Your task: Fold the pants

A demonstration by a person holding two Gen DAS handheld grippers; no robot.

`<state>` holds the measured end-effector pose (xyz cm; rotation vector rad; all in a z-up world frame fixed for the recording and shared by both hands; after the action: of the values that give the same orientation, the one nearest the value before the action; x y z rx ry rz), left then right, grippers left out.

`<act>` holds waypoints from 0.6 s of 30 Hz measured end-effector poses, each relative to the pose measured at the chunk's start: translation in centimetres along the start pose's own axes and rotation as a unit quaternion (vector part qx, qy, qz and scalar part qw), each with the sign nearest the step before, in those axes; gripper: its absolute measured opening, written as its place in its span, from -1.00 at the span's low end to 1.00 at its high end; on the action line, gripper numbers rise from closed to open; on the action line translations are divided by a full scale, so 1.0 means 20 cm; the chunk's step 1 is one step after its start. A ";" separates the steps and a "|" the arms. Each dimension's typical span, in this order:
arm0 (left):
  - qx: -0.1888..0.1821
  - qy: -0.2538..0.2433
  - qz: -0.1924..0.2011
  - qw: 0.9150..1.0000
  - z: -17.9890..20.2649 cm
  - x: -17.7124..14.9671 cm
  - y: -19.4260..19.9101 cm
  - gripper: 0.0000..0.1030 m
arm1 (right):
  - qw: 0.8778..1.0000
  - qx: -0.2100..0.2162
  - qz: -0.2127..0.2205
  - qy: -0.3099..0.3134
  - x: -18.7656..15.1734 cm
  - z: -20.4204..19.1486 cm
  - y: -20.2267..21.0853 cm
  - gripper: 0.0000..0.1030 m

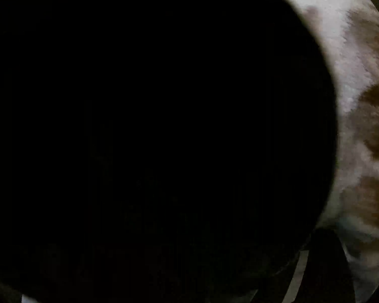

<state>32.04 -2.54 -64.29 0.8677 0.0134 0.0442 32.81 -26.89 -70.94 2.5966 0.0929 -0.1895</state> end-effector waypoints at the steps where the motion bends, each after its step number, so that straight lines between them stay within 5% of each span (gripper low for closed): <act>1: 0.002 -0.005 0.003 1.000 0.02 0.00 0.01 0.95 | 1.000 -0.009 0.000 0.003 -0.01 -0.02 0.00 0.33; 6: -0.002 -0.006 0.004 1.000 0.05 -0.02 0.05 0.93 | 0.999 -0.034 0.001 0.003 -0.07 -0.08 0.00 0.06; 18: -0.002 -0.040 0.031 0.999 0.26 0.15 0.30 0.92 | 0.999 -0.008 0.031 0.018 0.09 -0.30 0.29 -0.05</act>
<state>35.09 -2.51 -56.33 0.8663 -0.0877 0.0678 35.83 -28.67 -63.21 2.5837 0.0276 -0.1188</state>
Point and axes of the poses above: each gripper's, at about its wrist camera, not at the fingertips, and y roughly against the way its jaws point, z to its right, x to its top, the point moved 2 cm from there along -y, roughly the way its jaws point, and after that the axes turned 2 degrees about y, right-handed, at the moved point
